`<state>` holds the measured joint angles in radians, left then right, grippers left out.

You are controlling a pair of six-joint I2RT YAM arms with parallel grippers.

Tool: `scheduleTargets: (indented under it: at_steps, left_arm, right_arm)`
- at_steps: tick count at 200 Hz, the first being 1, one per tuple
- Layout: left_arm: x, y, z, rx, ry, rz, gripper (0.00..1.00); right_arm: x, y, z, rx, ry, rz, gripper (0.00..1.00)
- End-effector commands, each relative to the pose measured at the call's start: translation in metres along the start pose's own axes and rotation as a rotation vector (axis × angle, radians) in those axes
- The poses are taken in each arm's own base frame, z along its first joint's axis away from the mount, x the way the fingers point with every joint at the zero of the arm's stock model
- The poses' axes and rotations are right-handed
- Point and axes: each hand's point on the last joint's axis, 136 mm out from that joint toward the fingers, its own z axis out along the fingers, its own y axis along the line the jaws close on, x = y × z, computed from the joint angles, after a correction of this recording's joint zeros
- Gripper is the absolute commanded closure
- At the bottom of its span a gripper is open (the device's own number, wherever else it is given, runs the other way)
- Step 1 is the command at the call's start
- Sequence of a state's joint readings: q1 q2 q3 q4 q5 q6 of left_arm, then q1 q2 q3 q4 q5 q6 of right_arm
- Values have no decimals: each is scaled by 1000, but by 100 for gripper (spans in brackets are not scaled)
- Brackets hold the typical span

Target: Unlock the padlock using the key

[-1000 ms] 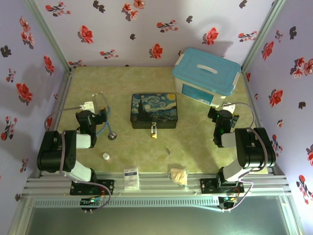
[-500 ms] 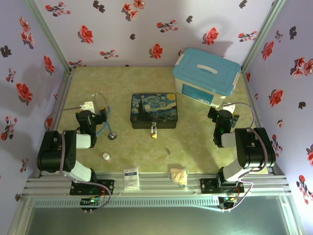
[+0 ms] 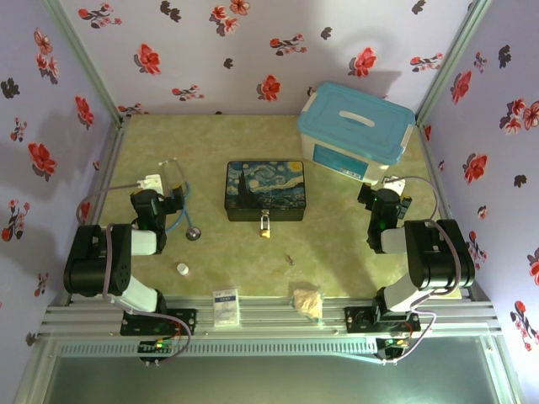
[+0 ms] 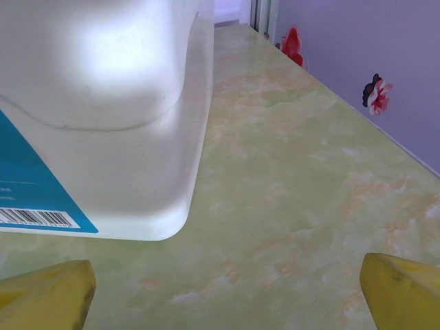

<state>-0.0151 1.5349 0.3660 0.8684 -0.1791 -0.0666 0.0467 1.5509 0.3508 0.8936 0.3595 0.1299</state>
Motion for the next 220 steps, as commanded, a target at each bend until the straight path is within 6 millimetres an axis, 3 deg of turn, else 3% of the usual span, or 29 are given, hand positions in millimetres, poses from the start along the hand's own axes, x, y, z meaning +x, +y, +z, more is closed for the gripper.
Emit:
scheduleTargets:
  at_steps: [1,30,73,108,132,152,173,220]
  left_arm:
    - [-14,-1,4,7,-41,19,0]
    - [-32,16,-12,-74,-84,-20,0]
    - [-59,18,-30,-78,-105,-27,0]
    - [-89,17,-50,-39,-147,-288,0]
    - [-93,7,-61,48,-123,-425,0]
    - [-94,-23,-73,242,-19,-442,0]
    - [-78,-45,-91,266,194,-438,0]
    - [-46,-111,-143,436,349,-275,0]
  right_arm:
    - [-12,2,3,2,-38,-2,1]
    - [-13,3,3,-5,-38,-7,1]
    - [-31,18,-4,-53,4,-58,1]
    - [-65,15,-24,-29,75,39,1]
    - [-78,18,-51,-88,131,215,1]
    - [-76,35,-78,-225,245,340,1]
    - [-66,60,-107,-390,318,395,1]
    - [-7,87,-159,-430,509,218,4]
